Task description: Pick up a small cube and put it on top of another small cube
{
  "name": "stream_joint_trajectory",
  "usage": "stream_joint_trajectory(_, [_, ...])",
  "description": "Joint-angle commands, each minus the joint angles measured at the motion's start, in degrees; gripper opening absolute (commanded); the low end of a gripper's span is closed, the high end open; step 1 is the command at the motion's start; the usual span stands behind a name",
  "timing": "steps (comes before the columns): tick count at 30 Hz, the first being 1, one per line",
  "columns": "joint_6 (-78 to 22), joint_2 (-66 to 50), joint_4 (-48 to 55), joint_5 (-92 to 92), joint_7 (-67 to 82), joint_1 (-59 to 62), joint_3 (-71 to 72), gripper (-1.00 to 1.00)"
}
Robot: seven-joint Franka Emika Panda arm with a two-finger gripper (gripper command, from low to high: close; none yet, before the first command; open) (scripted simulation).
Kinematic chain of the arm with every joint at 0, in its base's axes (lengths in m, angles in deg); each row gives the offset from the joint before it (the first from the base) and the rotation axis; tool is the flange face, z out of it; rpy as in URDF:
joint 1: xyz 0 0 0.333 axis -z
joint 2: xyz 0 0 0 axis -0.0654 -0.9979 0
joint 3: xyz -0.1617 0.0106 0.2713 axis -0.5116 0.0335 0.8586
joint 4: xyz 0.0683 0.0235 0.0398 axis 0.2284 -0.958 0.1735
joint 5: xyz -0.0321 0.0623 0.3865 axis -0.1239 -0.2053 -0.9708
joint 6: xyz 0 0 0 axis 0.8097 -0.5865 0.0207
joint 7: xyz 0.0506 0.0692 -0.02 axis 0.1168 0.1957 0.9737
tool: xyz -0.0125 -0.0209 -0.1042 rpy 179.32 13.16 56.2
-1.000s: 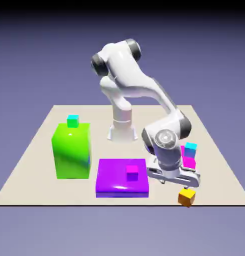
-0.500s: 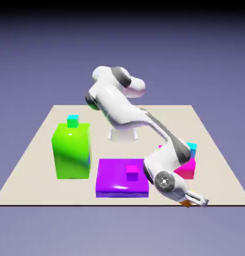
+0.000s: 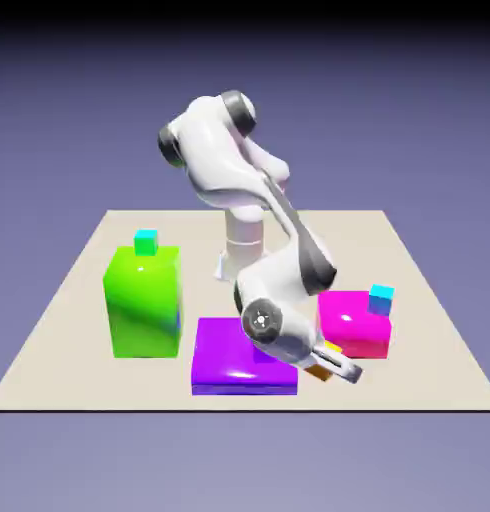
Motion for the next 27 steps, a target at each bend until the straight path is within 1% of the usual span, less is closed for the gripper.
stream_joint_trajectory(1, [-0.31, 2.08, -1.52, -1.35, 1.06, 0.64, -1.01, -1.00])
stream_joint_trajectory(10, [-2.61, 20.75, -15.18, -14.43, 10.87, 6.39, -10.10, -1.00])
stream_joint_trajectory(12, [-2.62, 20.84, -15.25, -14.49, 10.92, 6.42, -10.14, -1.00])
stream_joint_trajectory(23, [3.54, 19.88, -20.53, -22.21, 17.25, -15.75, -29.89, -1.00])
stream_joint_trajectory(24, [3.54, 19.88, -20.53, -22.21, 17.25, -15.76, -29.89, 1.00])
stream_joint_trajectory(25, [3.54, 19.88, -20.53, -22.21, 17.25, -15.76, -29.89, 1.00])
stream_joint_trajectory(27, [2.39, 20.06, -19.54, -20.77, 16.07, -11.61, -26.20, 1.00])
